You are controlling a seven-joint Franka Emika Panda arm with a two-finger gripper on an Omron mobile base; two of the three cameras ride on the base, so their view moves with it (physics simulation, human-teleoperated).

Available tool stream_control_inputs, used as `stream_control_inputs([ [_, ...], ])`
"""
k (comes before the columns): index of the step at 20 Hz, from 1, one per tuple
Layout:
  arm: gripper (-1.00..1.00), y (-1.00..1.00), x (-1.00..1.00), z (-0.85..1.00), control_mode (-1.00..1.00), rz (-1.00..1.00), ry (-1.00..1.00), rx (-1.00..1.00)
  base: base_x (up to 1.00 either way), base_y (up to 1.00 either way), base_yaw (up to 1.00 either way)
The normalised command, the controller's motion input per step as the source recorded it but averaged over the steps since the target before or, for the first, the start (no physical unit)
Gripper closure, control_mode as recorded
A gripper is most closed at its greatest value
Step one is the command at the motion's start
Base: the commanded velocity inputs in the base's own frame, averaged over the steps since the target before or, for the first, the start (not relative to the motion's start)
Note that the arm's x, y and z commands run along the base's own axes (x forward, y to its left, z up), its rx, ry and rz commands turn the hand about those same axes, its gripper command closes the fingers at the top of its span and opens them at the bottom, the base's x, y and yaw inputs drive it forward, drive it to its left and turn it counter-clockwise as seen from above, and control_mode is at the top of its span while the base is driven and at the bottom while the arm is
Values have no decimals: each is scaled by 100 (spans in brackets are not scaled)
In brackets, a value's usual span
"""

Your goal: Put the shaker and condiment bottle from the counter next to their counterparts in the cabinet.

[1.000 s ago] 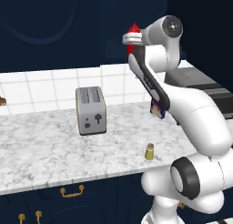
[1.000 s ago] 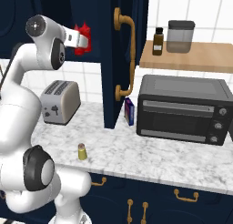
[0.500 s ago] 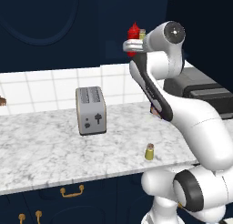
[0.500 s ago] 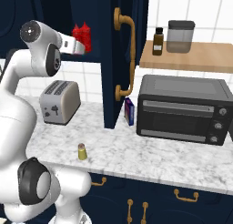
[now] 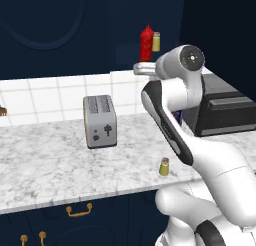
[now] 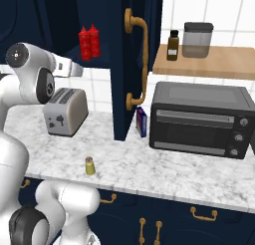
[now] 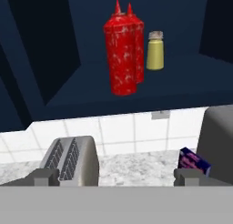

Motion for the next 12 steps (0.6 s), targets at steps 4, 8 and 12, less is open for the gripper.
stream_control_inputs([
  [4,-100,37,-57,-60,-100,0,0,-4,0,0,0],
  [8,-100,29,-71,-87,-100,0,-5,-9,0,0,0],
  [12,-100,12,-49,-86,-100,0,-16,-5,0,0,0],
])
